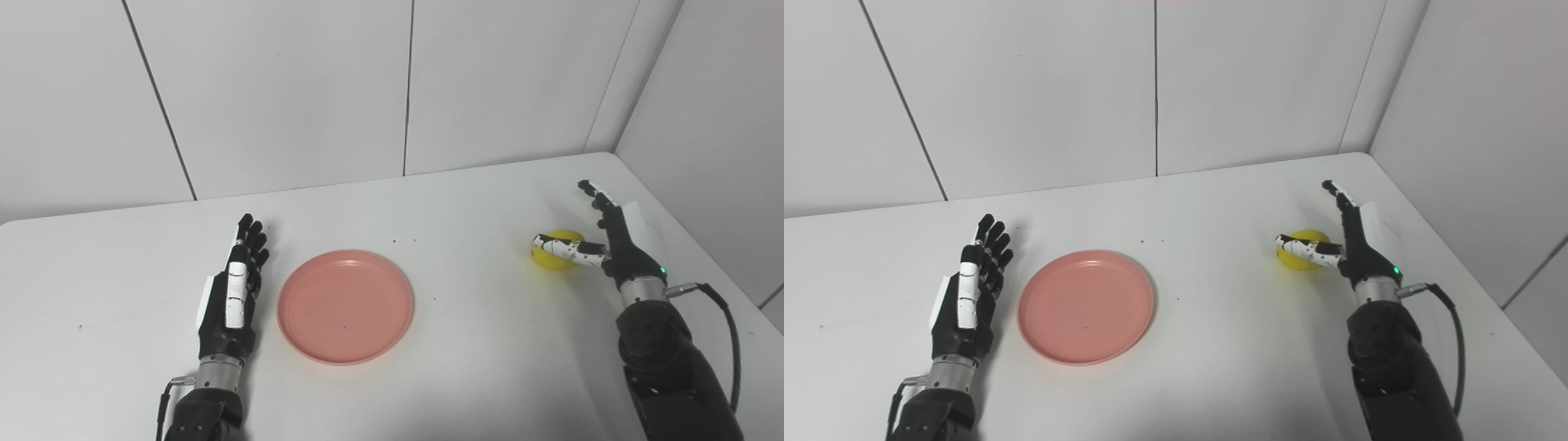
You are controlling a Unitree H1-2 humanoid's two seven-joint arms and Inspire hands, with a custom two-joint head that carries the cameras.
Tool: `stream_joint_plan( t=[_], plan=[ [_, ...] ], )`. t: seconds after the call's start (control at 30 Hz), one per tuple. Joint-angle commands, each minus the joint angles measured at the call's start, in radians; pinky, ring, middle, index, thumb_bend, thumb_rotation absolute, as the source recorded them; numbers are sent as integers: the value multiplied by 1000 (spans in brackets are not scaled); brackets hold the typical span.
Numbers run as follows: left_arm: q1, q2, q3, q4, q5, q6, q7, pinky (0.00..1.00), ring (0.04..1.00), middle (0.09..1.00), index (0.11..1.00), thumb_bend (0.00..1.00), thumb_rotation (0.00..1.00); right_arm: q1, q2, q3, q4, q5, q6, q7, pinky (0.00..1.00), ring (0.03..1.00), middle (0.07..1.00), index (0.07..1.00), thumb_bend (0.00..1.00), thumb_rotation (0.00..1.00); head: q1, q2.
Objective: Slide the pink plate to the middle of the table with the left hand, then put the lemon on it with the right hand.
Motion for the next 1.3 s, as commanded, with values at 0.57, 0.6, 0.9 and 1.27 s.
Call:
stream_joint_plan(
  t=[0.57, 0.6, 0.9, 1.27],
  plan=[
    [5, 7, 17, -19, -26, 5, -24, 1000, 1000, 998, 993, 700, 1000, -64, -66, 39, 78, 44, 38, 60, 782, 865, 903, 883, 986, 347, -8, 3],
    [5, 8, 17, -18, -24, 3, -23, 1000, 1000, 996, 991, 702, 1000, -66, -67, 40, 79, 44, 46, 65, 785, 872, 902, 886, 987, 349, -7, 2],
    [3, -1, 20, -20, -26, 10, -19, 1000, 1000, 993, 988, 715, 1000, -75, -85, 70, 80, 34, 92, 107, 491, 587, 764, 878, 955, 194, -1, 3],
    [3, -4, 19, -29, -12, 11, -8, 1000, 991, 985, 980, 670, 1000, -95, -89, 99, 120, -60, 96, 121, 339, 442, 555, 776, 792, 0, 5, 6]
  ],
)
